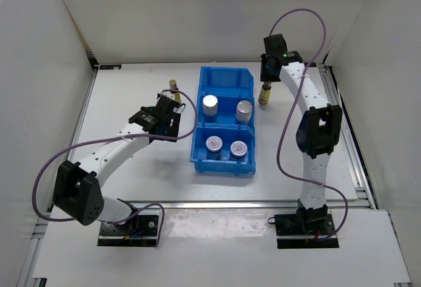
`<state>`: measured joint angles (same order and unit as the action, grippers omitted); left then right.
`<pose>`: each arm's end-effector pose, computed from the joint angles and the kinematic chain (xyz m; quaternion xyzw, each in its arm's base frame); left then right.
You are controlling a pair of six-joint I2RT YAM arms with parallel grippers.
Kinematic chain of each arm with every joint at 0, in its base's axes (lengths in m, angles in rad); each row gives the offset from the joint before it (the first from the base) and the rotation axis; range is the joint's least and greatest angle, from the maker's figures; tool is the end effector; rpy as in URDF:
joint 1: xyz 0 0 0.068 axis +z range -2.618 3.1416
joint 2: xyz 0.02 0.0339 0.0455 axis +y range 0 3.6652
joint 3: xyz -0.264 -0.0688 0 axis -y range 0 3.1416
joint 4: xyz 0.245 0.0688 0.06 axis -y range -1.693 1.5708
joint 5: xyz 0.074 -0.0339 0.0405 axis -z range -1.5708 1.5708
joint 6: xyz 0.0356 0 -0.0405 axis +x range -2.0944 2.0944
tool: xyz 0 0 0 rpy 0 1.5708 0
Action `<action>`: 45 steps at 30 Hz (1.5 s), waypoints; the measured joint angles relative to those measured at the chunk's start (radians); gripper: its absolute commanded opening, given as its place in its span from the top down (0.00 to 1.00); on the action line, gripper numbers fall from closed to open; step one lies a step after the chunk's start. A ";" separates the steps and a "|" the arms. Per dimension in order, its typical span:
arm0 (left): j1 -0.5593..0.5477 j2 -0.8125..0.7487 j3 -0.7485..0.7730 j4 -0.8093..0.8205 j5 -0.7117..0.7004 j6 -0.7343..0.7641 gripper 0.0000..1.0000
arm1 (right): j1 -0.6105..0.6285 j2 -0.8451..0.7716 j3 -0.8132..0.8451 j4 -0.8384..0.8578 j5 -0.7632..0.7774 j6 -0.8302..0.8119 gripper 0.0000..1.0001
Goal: Organize the condiment bottles
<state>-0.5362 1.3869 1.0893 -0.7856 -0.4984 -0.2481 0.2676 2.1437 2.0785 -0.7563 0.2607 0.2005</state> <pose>0.2433 -0.1248 0.2656 0.0761 0.9393 0.1318 0.3076 0.4705 0.1195 0.2999 0.0166 0.9238 -0.0335 0.3810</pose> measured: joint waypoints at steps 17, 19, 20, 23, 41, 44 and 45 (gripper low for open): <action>0.000 0.000 0.011 0.000 -0.007 0.000 0.00 | 0.182 -0.031 0.201 0.063 0.018 -0.058 1.00; 0.000 0.000 0.011 0.000 -0.008 0.000 0.00 | 0.177 0.012 0.207 0.066 0.014 -0.066 1.00; 0.000 0.000 0.011 0.000 -0.009 0.000 0.00 | 0.174 0.032 0.207 0.068 0.011 -0.072 1.00; 0.000 0.000 0.011 0.000 -0.012 0.000 0.00 | 0.168 0.101 0.207 0.070 -0.001 -0.083 1.00; 0.000 -0.001 0.011 0.000 -0.077 -0.005 0.00 | 0.145 0.129 0.103 0.121 -0.024 -0.036 0.00; 0.000 -0.008 0.011 0.000 -0.103 -0.012 0.00 | 0.145 0.103 0.084 0.109 0.004 -0.034 0.00; 0.002 -0.011 0.012 0.000 -0.109 -0.014 0.00 | 0.145 0.090 0.082 0.100 0.017 -0.032 0.00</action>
<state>-0.5339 1.3754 1.1011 -0.7860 -0.6075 -0.2623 0.4126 2.2333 2.1609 -0.6567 0.2775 0.1680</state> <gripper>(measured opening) 0.998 0.998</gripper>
